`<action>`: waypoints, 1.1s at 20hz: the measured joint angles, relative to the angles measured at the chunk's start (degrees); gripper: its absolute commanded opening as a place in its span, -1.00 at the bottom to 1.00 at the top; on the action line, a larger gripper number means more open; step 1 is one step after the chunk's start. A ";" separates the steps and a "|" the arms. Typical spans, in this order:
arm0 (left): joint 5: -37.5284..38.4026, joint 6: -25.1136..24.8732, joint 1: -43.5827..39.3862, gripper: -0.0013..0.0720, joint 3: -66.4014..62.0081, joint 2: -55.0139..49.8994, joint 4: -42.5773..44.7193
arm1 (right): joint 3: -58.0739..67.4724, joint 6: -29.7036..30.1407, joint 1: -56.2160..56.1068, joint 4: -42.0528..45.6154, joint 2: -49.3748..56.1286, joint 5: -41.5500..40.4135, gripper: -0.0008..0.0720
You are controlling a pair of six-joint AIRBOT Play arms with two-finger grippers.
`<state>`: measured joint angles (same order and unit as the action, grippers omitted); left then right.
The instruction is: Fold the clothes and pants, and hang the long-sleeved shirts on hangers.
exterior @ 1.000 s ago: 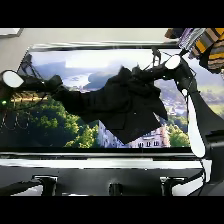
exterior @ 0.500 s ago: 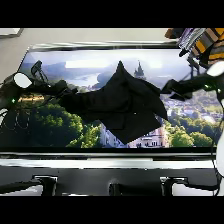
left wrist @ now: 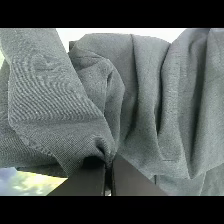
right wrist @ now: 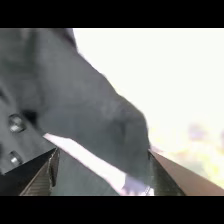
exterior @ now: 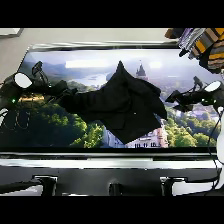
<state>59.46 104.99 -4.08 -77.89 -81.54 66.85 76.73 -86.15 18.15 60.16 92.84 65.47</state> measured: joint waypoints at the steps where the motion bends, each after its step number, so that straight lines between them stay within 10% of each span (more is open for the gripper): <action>1: 0.00 -0.02 0.00 -0.92 0.00 0.00 -0.02 | -0.09 1.01 0.07 -0.68 1.36 -0.35 0.86; 5: 0.04 -0.02 0.00 -0.92 0.00 0.00 -0.02 | -0.24 4.96 0.17 -4.83 5.75 -2.54 0.77; 8: 0.07 -0.02 0.00 -0.92 0.00 0.00 -0.02 | -0.28 6.97 0.20 -8.13 7.61 -3.17 -0.69; 9: 0.07 -0.02 0.00 -0.92 0.00 0.00 -0.02 | -0.28 7.76 0.20 -9.11 7.85 -3.08 -0.89; 22: 8.00 -4.37 5.86 -0.92 2.38 5.07 0.11 | -18.16 5.95 0.22 -3.69 -15.54 6.82 -0.90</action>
<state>67.46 100.62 1.78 -75.50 -76.47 66.96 58.57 -80.20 18.37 56.47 77.30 72.29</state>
